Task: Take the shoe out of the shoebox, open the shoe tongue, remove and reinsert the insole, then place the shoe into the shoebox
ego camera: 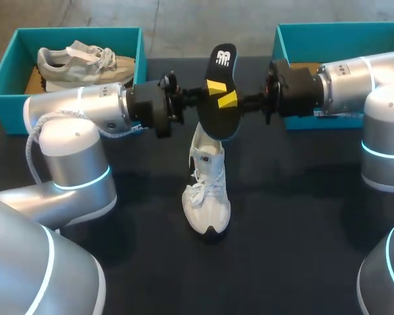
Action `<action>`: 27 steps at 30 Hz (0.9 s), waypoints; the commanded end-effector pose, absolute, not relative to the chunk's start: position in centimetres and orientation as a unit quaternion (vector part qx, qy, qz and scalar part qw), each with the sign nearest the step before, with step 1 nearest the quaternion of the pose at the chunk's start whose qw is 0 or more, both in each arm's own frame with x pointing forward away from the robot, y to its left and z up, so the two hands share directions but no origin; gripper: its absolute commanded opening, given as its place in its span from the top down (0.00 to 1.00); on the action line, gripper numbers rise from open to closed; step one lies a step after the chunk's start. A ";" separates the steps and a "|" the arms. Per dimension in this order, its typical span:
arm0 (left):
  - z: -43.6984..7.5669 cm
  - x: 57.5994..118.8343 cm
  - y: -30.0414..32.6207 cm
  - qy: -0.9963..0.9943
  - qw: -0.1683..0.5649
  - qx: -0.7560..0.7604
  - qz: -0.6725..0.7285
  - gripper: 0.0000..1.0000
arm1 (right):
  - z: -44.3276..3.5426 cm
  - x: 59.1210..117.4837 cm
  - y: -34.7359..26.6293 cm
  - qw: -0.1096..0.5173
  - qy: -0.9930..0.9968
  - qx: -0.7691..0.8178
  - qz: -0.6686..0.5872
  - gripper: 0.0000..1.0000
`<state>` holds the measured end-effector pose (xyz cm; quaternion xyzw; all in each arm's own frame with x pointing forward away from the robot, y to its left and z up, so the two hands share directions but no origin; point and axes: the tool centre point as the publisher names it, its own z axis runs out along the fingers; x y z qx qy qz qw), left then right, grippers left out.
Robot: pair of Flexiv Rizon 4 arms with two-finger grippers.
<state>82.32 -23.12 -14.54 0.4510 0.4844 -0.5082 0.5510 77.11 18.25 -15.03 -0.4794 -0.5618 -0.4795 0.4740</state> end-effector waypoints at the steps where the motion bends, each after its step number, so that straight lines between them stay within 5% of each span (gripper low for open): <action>1: -14.4 82.1 -23.7 0.485 0.560 0.441 -0.507 0.56 | -15.3 77.1 18.1 0.471 -0.561 -0.480 -0.483 1.00; 2: -14.3 82.3 -23.7 0.485 0.563 0.434 -0.509 0.00 | -15.3 77.1 18.0 0.469 -0.562 -0.480 -0.484 1.00; 12: -11.3 84.1 -25.7 0.467 0.610 0.383 -0.514 0.00 | -15.2 77.8 15.1 0.446 -0.564 -0.483 -0.499 1.00; 27: -13.3 84.0 -24.7 0.486 0.572 0.461 -0.473 0.00 | -14.5 79.3 11.4 0.426 -0.569 -0.494 -0.500 1.00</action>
